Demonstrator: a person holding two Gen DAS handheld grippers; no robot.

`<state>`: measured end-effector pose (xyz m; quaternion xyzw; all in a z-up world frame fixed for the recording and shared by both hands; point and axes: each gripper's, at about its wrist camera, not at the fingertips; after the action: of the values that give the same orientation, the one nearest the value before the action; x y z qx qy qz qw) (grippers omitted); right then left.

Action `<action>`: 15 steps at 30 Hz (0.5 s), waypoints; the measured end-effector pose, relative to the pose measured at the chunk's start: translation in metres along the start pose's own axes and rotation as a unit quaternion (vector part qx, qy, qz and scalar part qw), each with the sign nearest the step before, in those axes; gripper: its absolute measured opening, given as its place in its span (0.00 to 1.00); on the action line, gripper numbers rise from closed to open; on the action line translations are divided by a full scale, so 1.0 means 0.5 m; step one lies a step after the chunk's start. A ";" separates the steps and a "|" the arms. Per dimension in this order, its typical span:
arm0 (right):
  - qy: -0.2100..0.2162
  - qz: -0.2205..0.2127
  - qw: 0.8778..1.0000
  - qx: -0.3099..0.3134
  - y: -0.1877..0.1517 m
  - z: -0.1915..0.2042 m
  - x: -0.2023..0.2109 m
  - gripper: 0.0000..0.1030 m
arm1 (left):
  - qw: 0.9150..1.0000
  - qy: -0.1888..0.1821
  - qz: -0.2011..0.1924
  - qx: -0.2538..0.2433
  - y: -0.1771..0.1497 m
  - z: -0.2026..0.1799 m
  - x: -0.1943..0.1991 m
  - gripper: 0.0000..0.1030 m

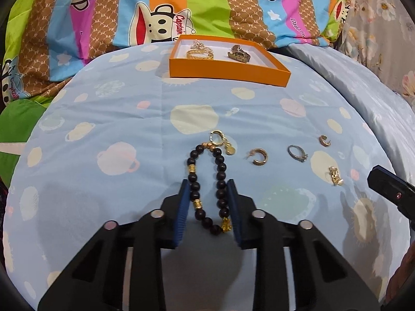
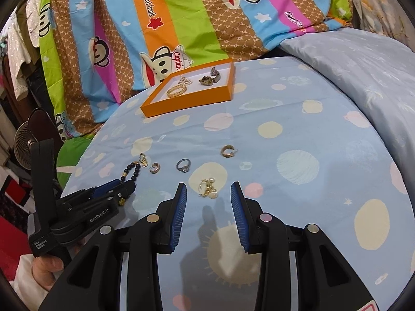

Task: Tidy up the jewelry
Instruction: 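Close the left tool on the black bead bracelet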

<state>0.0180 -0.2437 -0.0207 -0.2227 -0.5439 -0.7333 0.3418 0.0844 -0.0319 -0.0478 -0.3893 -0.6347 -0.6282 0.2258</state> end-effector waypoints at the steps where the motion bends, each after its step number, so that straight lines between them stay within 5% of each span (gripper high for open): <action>1: 0.003 0.003 1.000 0.005 0.005 0.008 -0.009 0.34 | 1.000 0.000 0.000 0.001 0.001 0.003 0.000 0.18; 8: 0.007 0.020 0.999 0.042 0.030 0.059 -0.074 0.34 | 1.000 -0.020 0.000 0.016 0.001 0.023 0.001 0.08; 15: -0.012 0.040 0.997 0.061 0.049 0.080 -0.138 0.34 | 0.999 -0.042 0.001 0.030 0.000 0.038 0.000 0.08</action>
<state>0.0804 -0.1923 -0.0407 -0.2317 -0.5825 -0.6818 0.3771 0.0884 -0.0135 -0.0498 -0.4092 -0.6617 -0.5920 0.2105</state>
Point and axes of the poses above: each gripper's, at about its wrist camera, not at the fingertips, and x roughly against the way its jaws point, z to its left, y to its top, and after that the axes turned 2 degrees about x, right-handed
